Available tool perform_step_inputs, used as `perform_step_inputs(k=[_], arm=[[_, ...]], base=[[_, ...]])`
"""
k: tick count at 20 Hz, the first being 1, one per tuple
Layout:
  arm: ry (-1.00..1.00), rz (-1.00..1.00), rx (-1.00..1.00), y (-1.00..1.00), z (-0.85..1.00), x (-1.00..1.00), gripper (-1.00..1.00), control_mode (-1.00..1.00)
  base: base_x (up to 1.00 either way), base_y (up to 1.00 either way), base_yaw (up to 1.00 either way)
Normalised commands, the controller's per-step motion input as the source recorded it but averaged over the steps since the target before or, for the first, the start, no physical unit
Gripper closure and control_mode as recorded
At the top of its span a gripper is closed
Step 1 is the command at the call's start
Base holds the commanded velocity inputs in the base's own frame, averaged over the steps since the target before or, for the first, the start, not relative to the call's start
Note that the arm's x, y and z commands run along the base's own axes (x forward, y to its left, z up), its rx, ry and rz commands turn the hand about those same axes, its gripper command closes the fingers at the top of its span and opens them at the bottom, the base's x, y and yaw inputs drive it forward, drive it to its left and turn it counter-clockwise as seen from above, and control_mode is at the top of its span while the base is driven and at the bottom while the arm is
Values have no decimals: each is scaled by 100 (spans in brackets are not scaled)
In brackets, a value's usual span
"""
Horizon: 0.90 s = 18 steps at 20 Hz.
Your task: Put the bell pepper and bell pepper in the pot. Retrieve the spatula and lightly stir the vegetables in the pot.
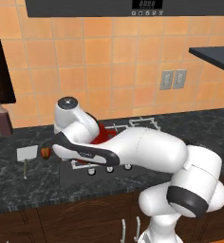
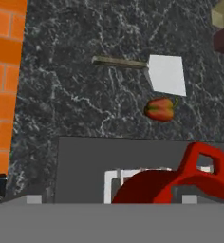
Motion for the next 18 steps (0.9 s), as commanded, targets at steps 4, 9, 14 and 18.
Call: perform_step_inputs(k=[4,9,14,18], arm=[[-1,12,0,80,-2,8,-100,-100],[3,-38,-3,78,0,8,-100,-100],[4,-65,-8,26,-4,0,-100,-100],[1,-61,-3,5,-1,0,-100,-100]], base=[[0,0,0],[0,0,0],[0,0,0],[0,0,0]])
